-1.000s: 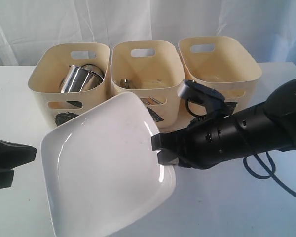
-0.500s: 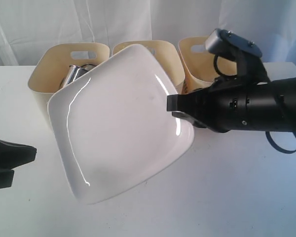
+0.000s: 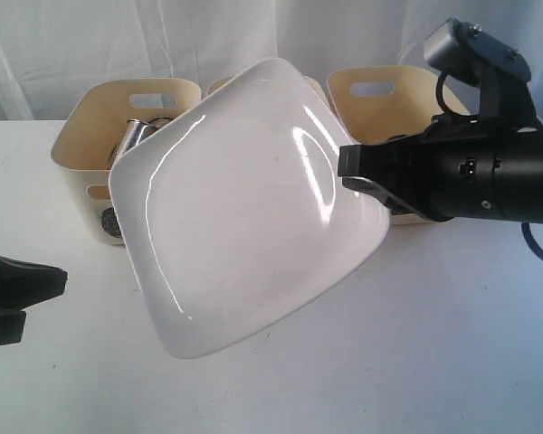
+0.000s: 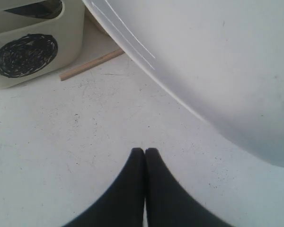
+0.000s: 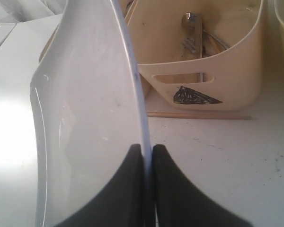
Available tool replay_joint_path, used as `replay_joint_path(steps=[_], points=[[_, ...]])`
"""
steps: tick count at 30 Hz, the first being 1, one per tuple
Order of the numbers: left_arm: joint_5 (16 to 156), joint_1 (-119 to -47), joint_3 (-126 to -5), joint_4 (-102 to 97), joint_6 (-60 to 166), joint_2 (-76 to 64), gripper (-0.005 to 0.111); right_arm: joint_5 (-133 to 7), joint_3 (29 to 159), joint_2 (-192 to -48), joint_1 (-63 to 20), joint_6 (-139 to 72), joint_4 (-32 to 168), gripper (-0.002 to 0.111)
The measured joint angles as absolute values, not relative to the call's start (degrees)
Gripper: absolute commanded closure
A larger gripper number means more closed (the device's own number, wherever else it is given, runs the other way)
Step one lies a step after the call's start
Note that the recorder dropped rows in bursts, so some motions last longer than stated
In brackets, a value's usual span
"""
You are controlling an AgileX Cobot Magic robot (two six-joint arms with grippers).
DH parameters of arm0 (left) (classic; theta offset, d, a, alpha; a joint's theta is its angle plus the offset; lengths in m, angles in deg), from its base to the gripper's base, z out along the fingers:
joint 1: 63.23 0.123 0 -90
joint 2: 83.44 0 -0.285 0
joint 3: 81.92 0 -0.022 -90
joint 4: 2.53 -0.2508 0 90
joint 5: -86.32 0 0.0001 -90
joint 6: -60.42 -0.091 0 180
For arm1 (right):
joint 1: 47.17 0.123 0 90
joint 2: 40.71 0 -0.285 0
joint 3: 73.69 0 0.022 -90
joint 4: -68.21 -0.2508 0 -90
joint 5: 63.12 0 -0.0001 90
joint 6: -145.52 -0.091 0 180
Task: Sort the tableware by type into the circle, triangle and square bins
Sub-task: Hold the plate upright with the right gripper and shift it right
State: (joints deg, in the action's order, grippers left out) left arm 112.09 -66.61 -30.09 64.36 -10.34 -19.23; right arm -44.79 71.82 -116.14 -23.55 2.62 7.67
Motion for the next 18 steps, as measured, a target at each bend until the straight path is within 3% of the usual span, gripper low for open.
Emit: replay_joint_path(steps=[18], points=[[112.19, -66.61, -30.09, 66.67, -8.83, -19.23, 0.107, -41.28, 71.82, -116.14, -25.43, 2.62, 11.11, 0.108]])
